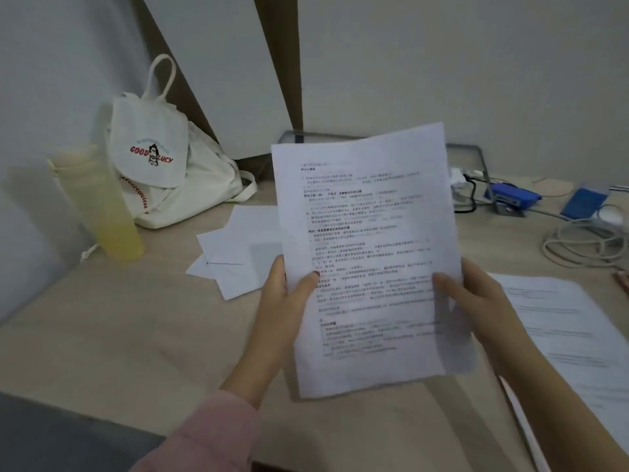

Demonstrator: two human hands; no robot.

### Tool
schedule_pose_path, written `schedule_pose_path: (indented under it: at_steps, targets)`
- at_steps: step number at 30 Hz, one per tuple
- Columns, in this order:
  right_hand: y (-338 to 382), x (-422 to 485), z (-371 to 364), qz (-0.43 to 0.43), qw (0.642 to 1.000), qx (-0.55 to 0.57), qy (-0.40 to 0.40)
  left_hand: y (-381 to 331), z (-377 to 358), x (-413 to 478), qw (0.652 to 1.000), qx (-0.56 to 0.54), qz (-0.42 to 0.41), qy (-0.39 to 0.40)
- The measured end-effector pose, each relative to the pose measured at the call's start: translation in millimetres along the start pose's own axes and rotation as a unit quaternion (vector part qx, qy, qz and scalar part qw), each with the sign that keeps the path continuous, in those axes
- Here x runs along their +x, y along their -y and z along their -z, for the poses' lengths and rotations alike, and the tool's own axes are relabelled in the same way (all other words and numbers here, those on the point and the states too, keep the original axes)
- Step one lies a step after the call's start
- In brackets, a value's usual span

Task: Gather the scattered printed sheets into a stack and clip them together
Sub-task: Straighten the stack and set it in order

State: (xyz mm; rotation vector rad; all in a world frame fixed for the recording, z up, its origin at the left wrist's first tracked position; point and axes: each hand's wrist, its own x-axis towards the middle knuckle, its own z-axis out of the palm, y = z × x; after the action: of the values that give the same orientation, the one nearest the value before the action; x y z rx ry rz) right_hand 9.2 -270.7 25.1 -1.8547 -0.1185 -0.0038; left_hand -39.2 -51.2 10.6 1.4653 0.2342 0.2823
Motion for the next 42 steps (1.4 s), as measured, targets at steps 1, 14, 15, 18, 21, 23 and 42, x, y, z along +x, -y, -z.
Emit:
schedule_pose_path:
  at_steps: [1,14,15,18,21,23,42]
  targets:
    - [-0.5,-1.0,10.7,0.0,1.0,-0.016,-0.013,1.4,-10.2,0.1,1.0,-0.004,0.015,0.015]
    - [-75.1,-26.3,165.3,-0.116,0.937,-0.262,-0.199,54.9,-159.4,-9.8,0.953,0.083,0.156,0.245]
    - [-80.0,-28.5,173.4,-0.122,0.932,-0.272,-0.207,58.7,-167.6,-11.4,0.95,0.086,0.158,0.255]
    - [-93.9,-35.5,188.9,-0.122,0.918,-0.303,-0.224,68.1,-187.3,-16.4,0.944,0.104,0.141,0.28]
    - [-113.0,-38.9,196.5,-0.137,0.903,-0.333,-0.235,78.8,-198.6,-19.6,0.939,0.148,0.119,0.286]
    - [-126.6,-41.1,200.7,-0.16,0.893,-0.336,-0.252,87.6,-203.8,-20.1,0.939,0.175,0.101,0.28]
    - [-145.5,-20.5,136.2,-0.207,0.935,-0.261,-0.124,80.2,-144.8,4.1,0.96,0.129,0.132,0.212]
